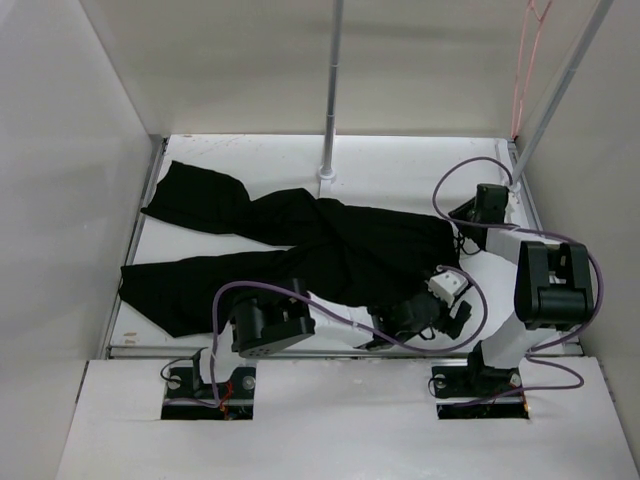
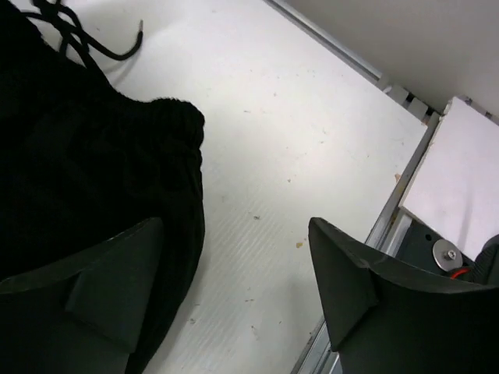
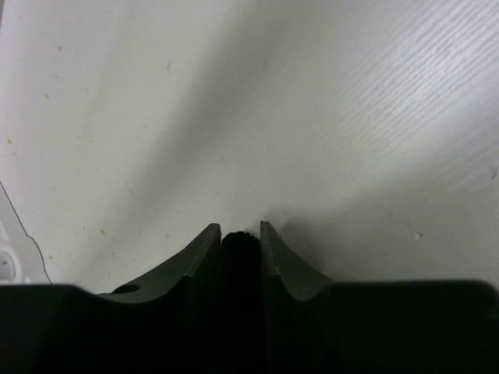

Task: Place the trousers on the hanger
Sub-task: Fold the trousers

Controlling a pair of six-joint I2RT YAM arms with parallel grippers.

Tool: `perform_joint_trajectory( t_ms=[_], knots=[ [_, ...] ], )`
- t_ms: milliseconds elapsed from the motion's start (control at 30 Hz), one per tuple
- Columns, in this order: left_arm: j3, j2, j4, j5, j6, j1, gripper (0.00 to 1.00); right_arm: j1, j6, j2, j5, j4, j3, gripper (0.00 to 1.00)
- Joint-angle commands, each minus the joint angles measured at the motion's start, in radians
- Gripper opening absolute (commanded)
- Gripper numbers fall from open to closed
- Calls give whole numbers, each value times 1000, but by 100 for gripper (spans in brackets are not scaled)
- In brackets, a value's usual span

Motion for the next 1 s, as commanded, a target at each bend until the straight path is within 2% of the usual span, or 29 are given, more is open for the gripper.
perform_joint_trajectory(
  t_ms=[0, 100, 167, 233, 300, 367, 433, 467, 500, 567, 600, 700, 800, 867, 967],
  knots=[
    [-63, -144, 101, -41, -24, 6, 77, -17, -27, -34, 56, 73, 45, 42],
    [-233, -297, 133, -117, -19, 17, 82, -11, -56, -105, 116, 63, 36, 67],
    [-344, -415, 119, -169, -16, 42, 82, -1, -79, -152, 164, 43, 35, 76],
    [-444, -547, 69, -232, -22, 91, 82, 35, -97, -209, 216, 9, 24, 80],
    [-510, -694, -31, -298, -49, 162, 82, 61, -103, -272, 251, -9, -10, 81],
    [-532, -825, -164, -327, -109, 277, 82, 90, -99, -339, 274, -16, -56, 77],
    [-518, -912, -308, -331, -190, 424, 82, 127, -97, -404, 297, -19, -94, 64],
    [-501, -932, -371, -321, -232, 513, 82, 143, -97, -434, 304, -23, -110, 51],
    [-484, -942, -422, -308, -258, 596, 82, 160, -99, -465, 307, -29, -122, 34],
    [-445, -930, -476, -291, -269, 763, 81, 185, -97, -513, 298, -55, -140, 17],
    [-428, -916, -487, -300, -265, 820, 81, 202, -96, -537, 287, -69, -149, 13],
    [-320, -810, -502, -260, -274, 1050, 81, 284, -103, -585, 244, -86, -182, 12],
    [-140, -626, -530, -187, -295, 1213, 76, 369, -99, -625, 227, -77, -235, 14],
    [37, -478, -621, -131, -303, 1296, 67, 409, -105, -657, 221, -71, -257, 15],
    [358, -231, -836, -58, -294, 1398, 44, 476, -122, -702, 219, -82, -266, 17]
  ],
)
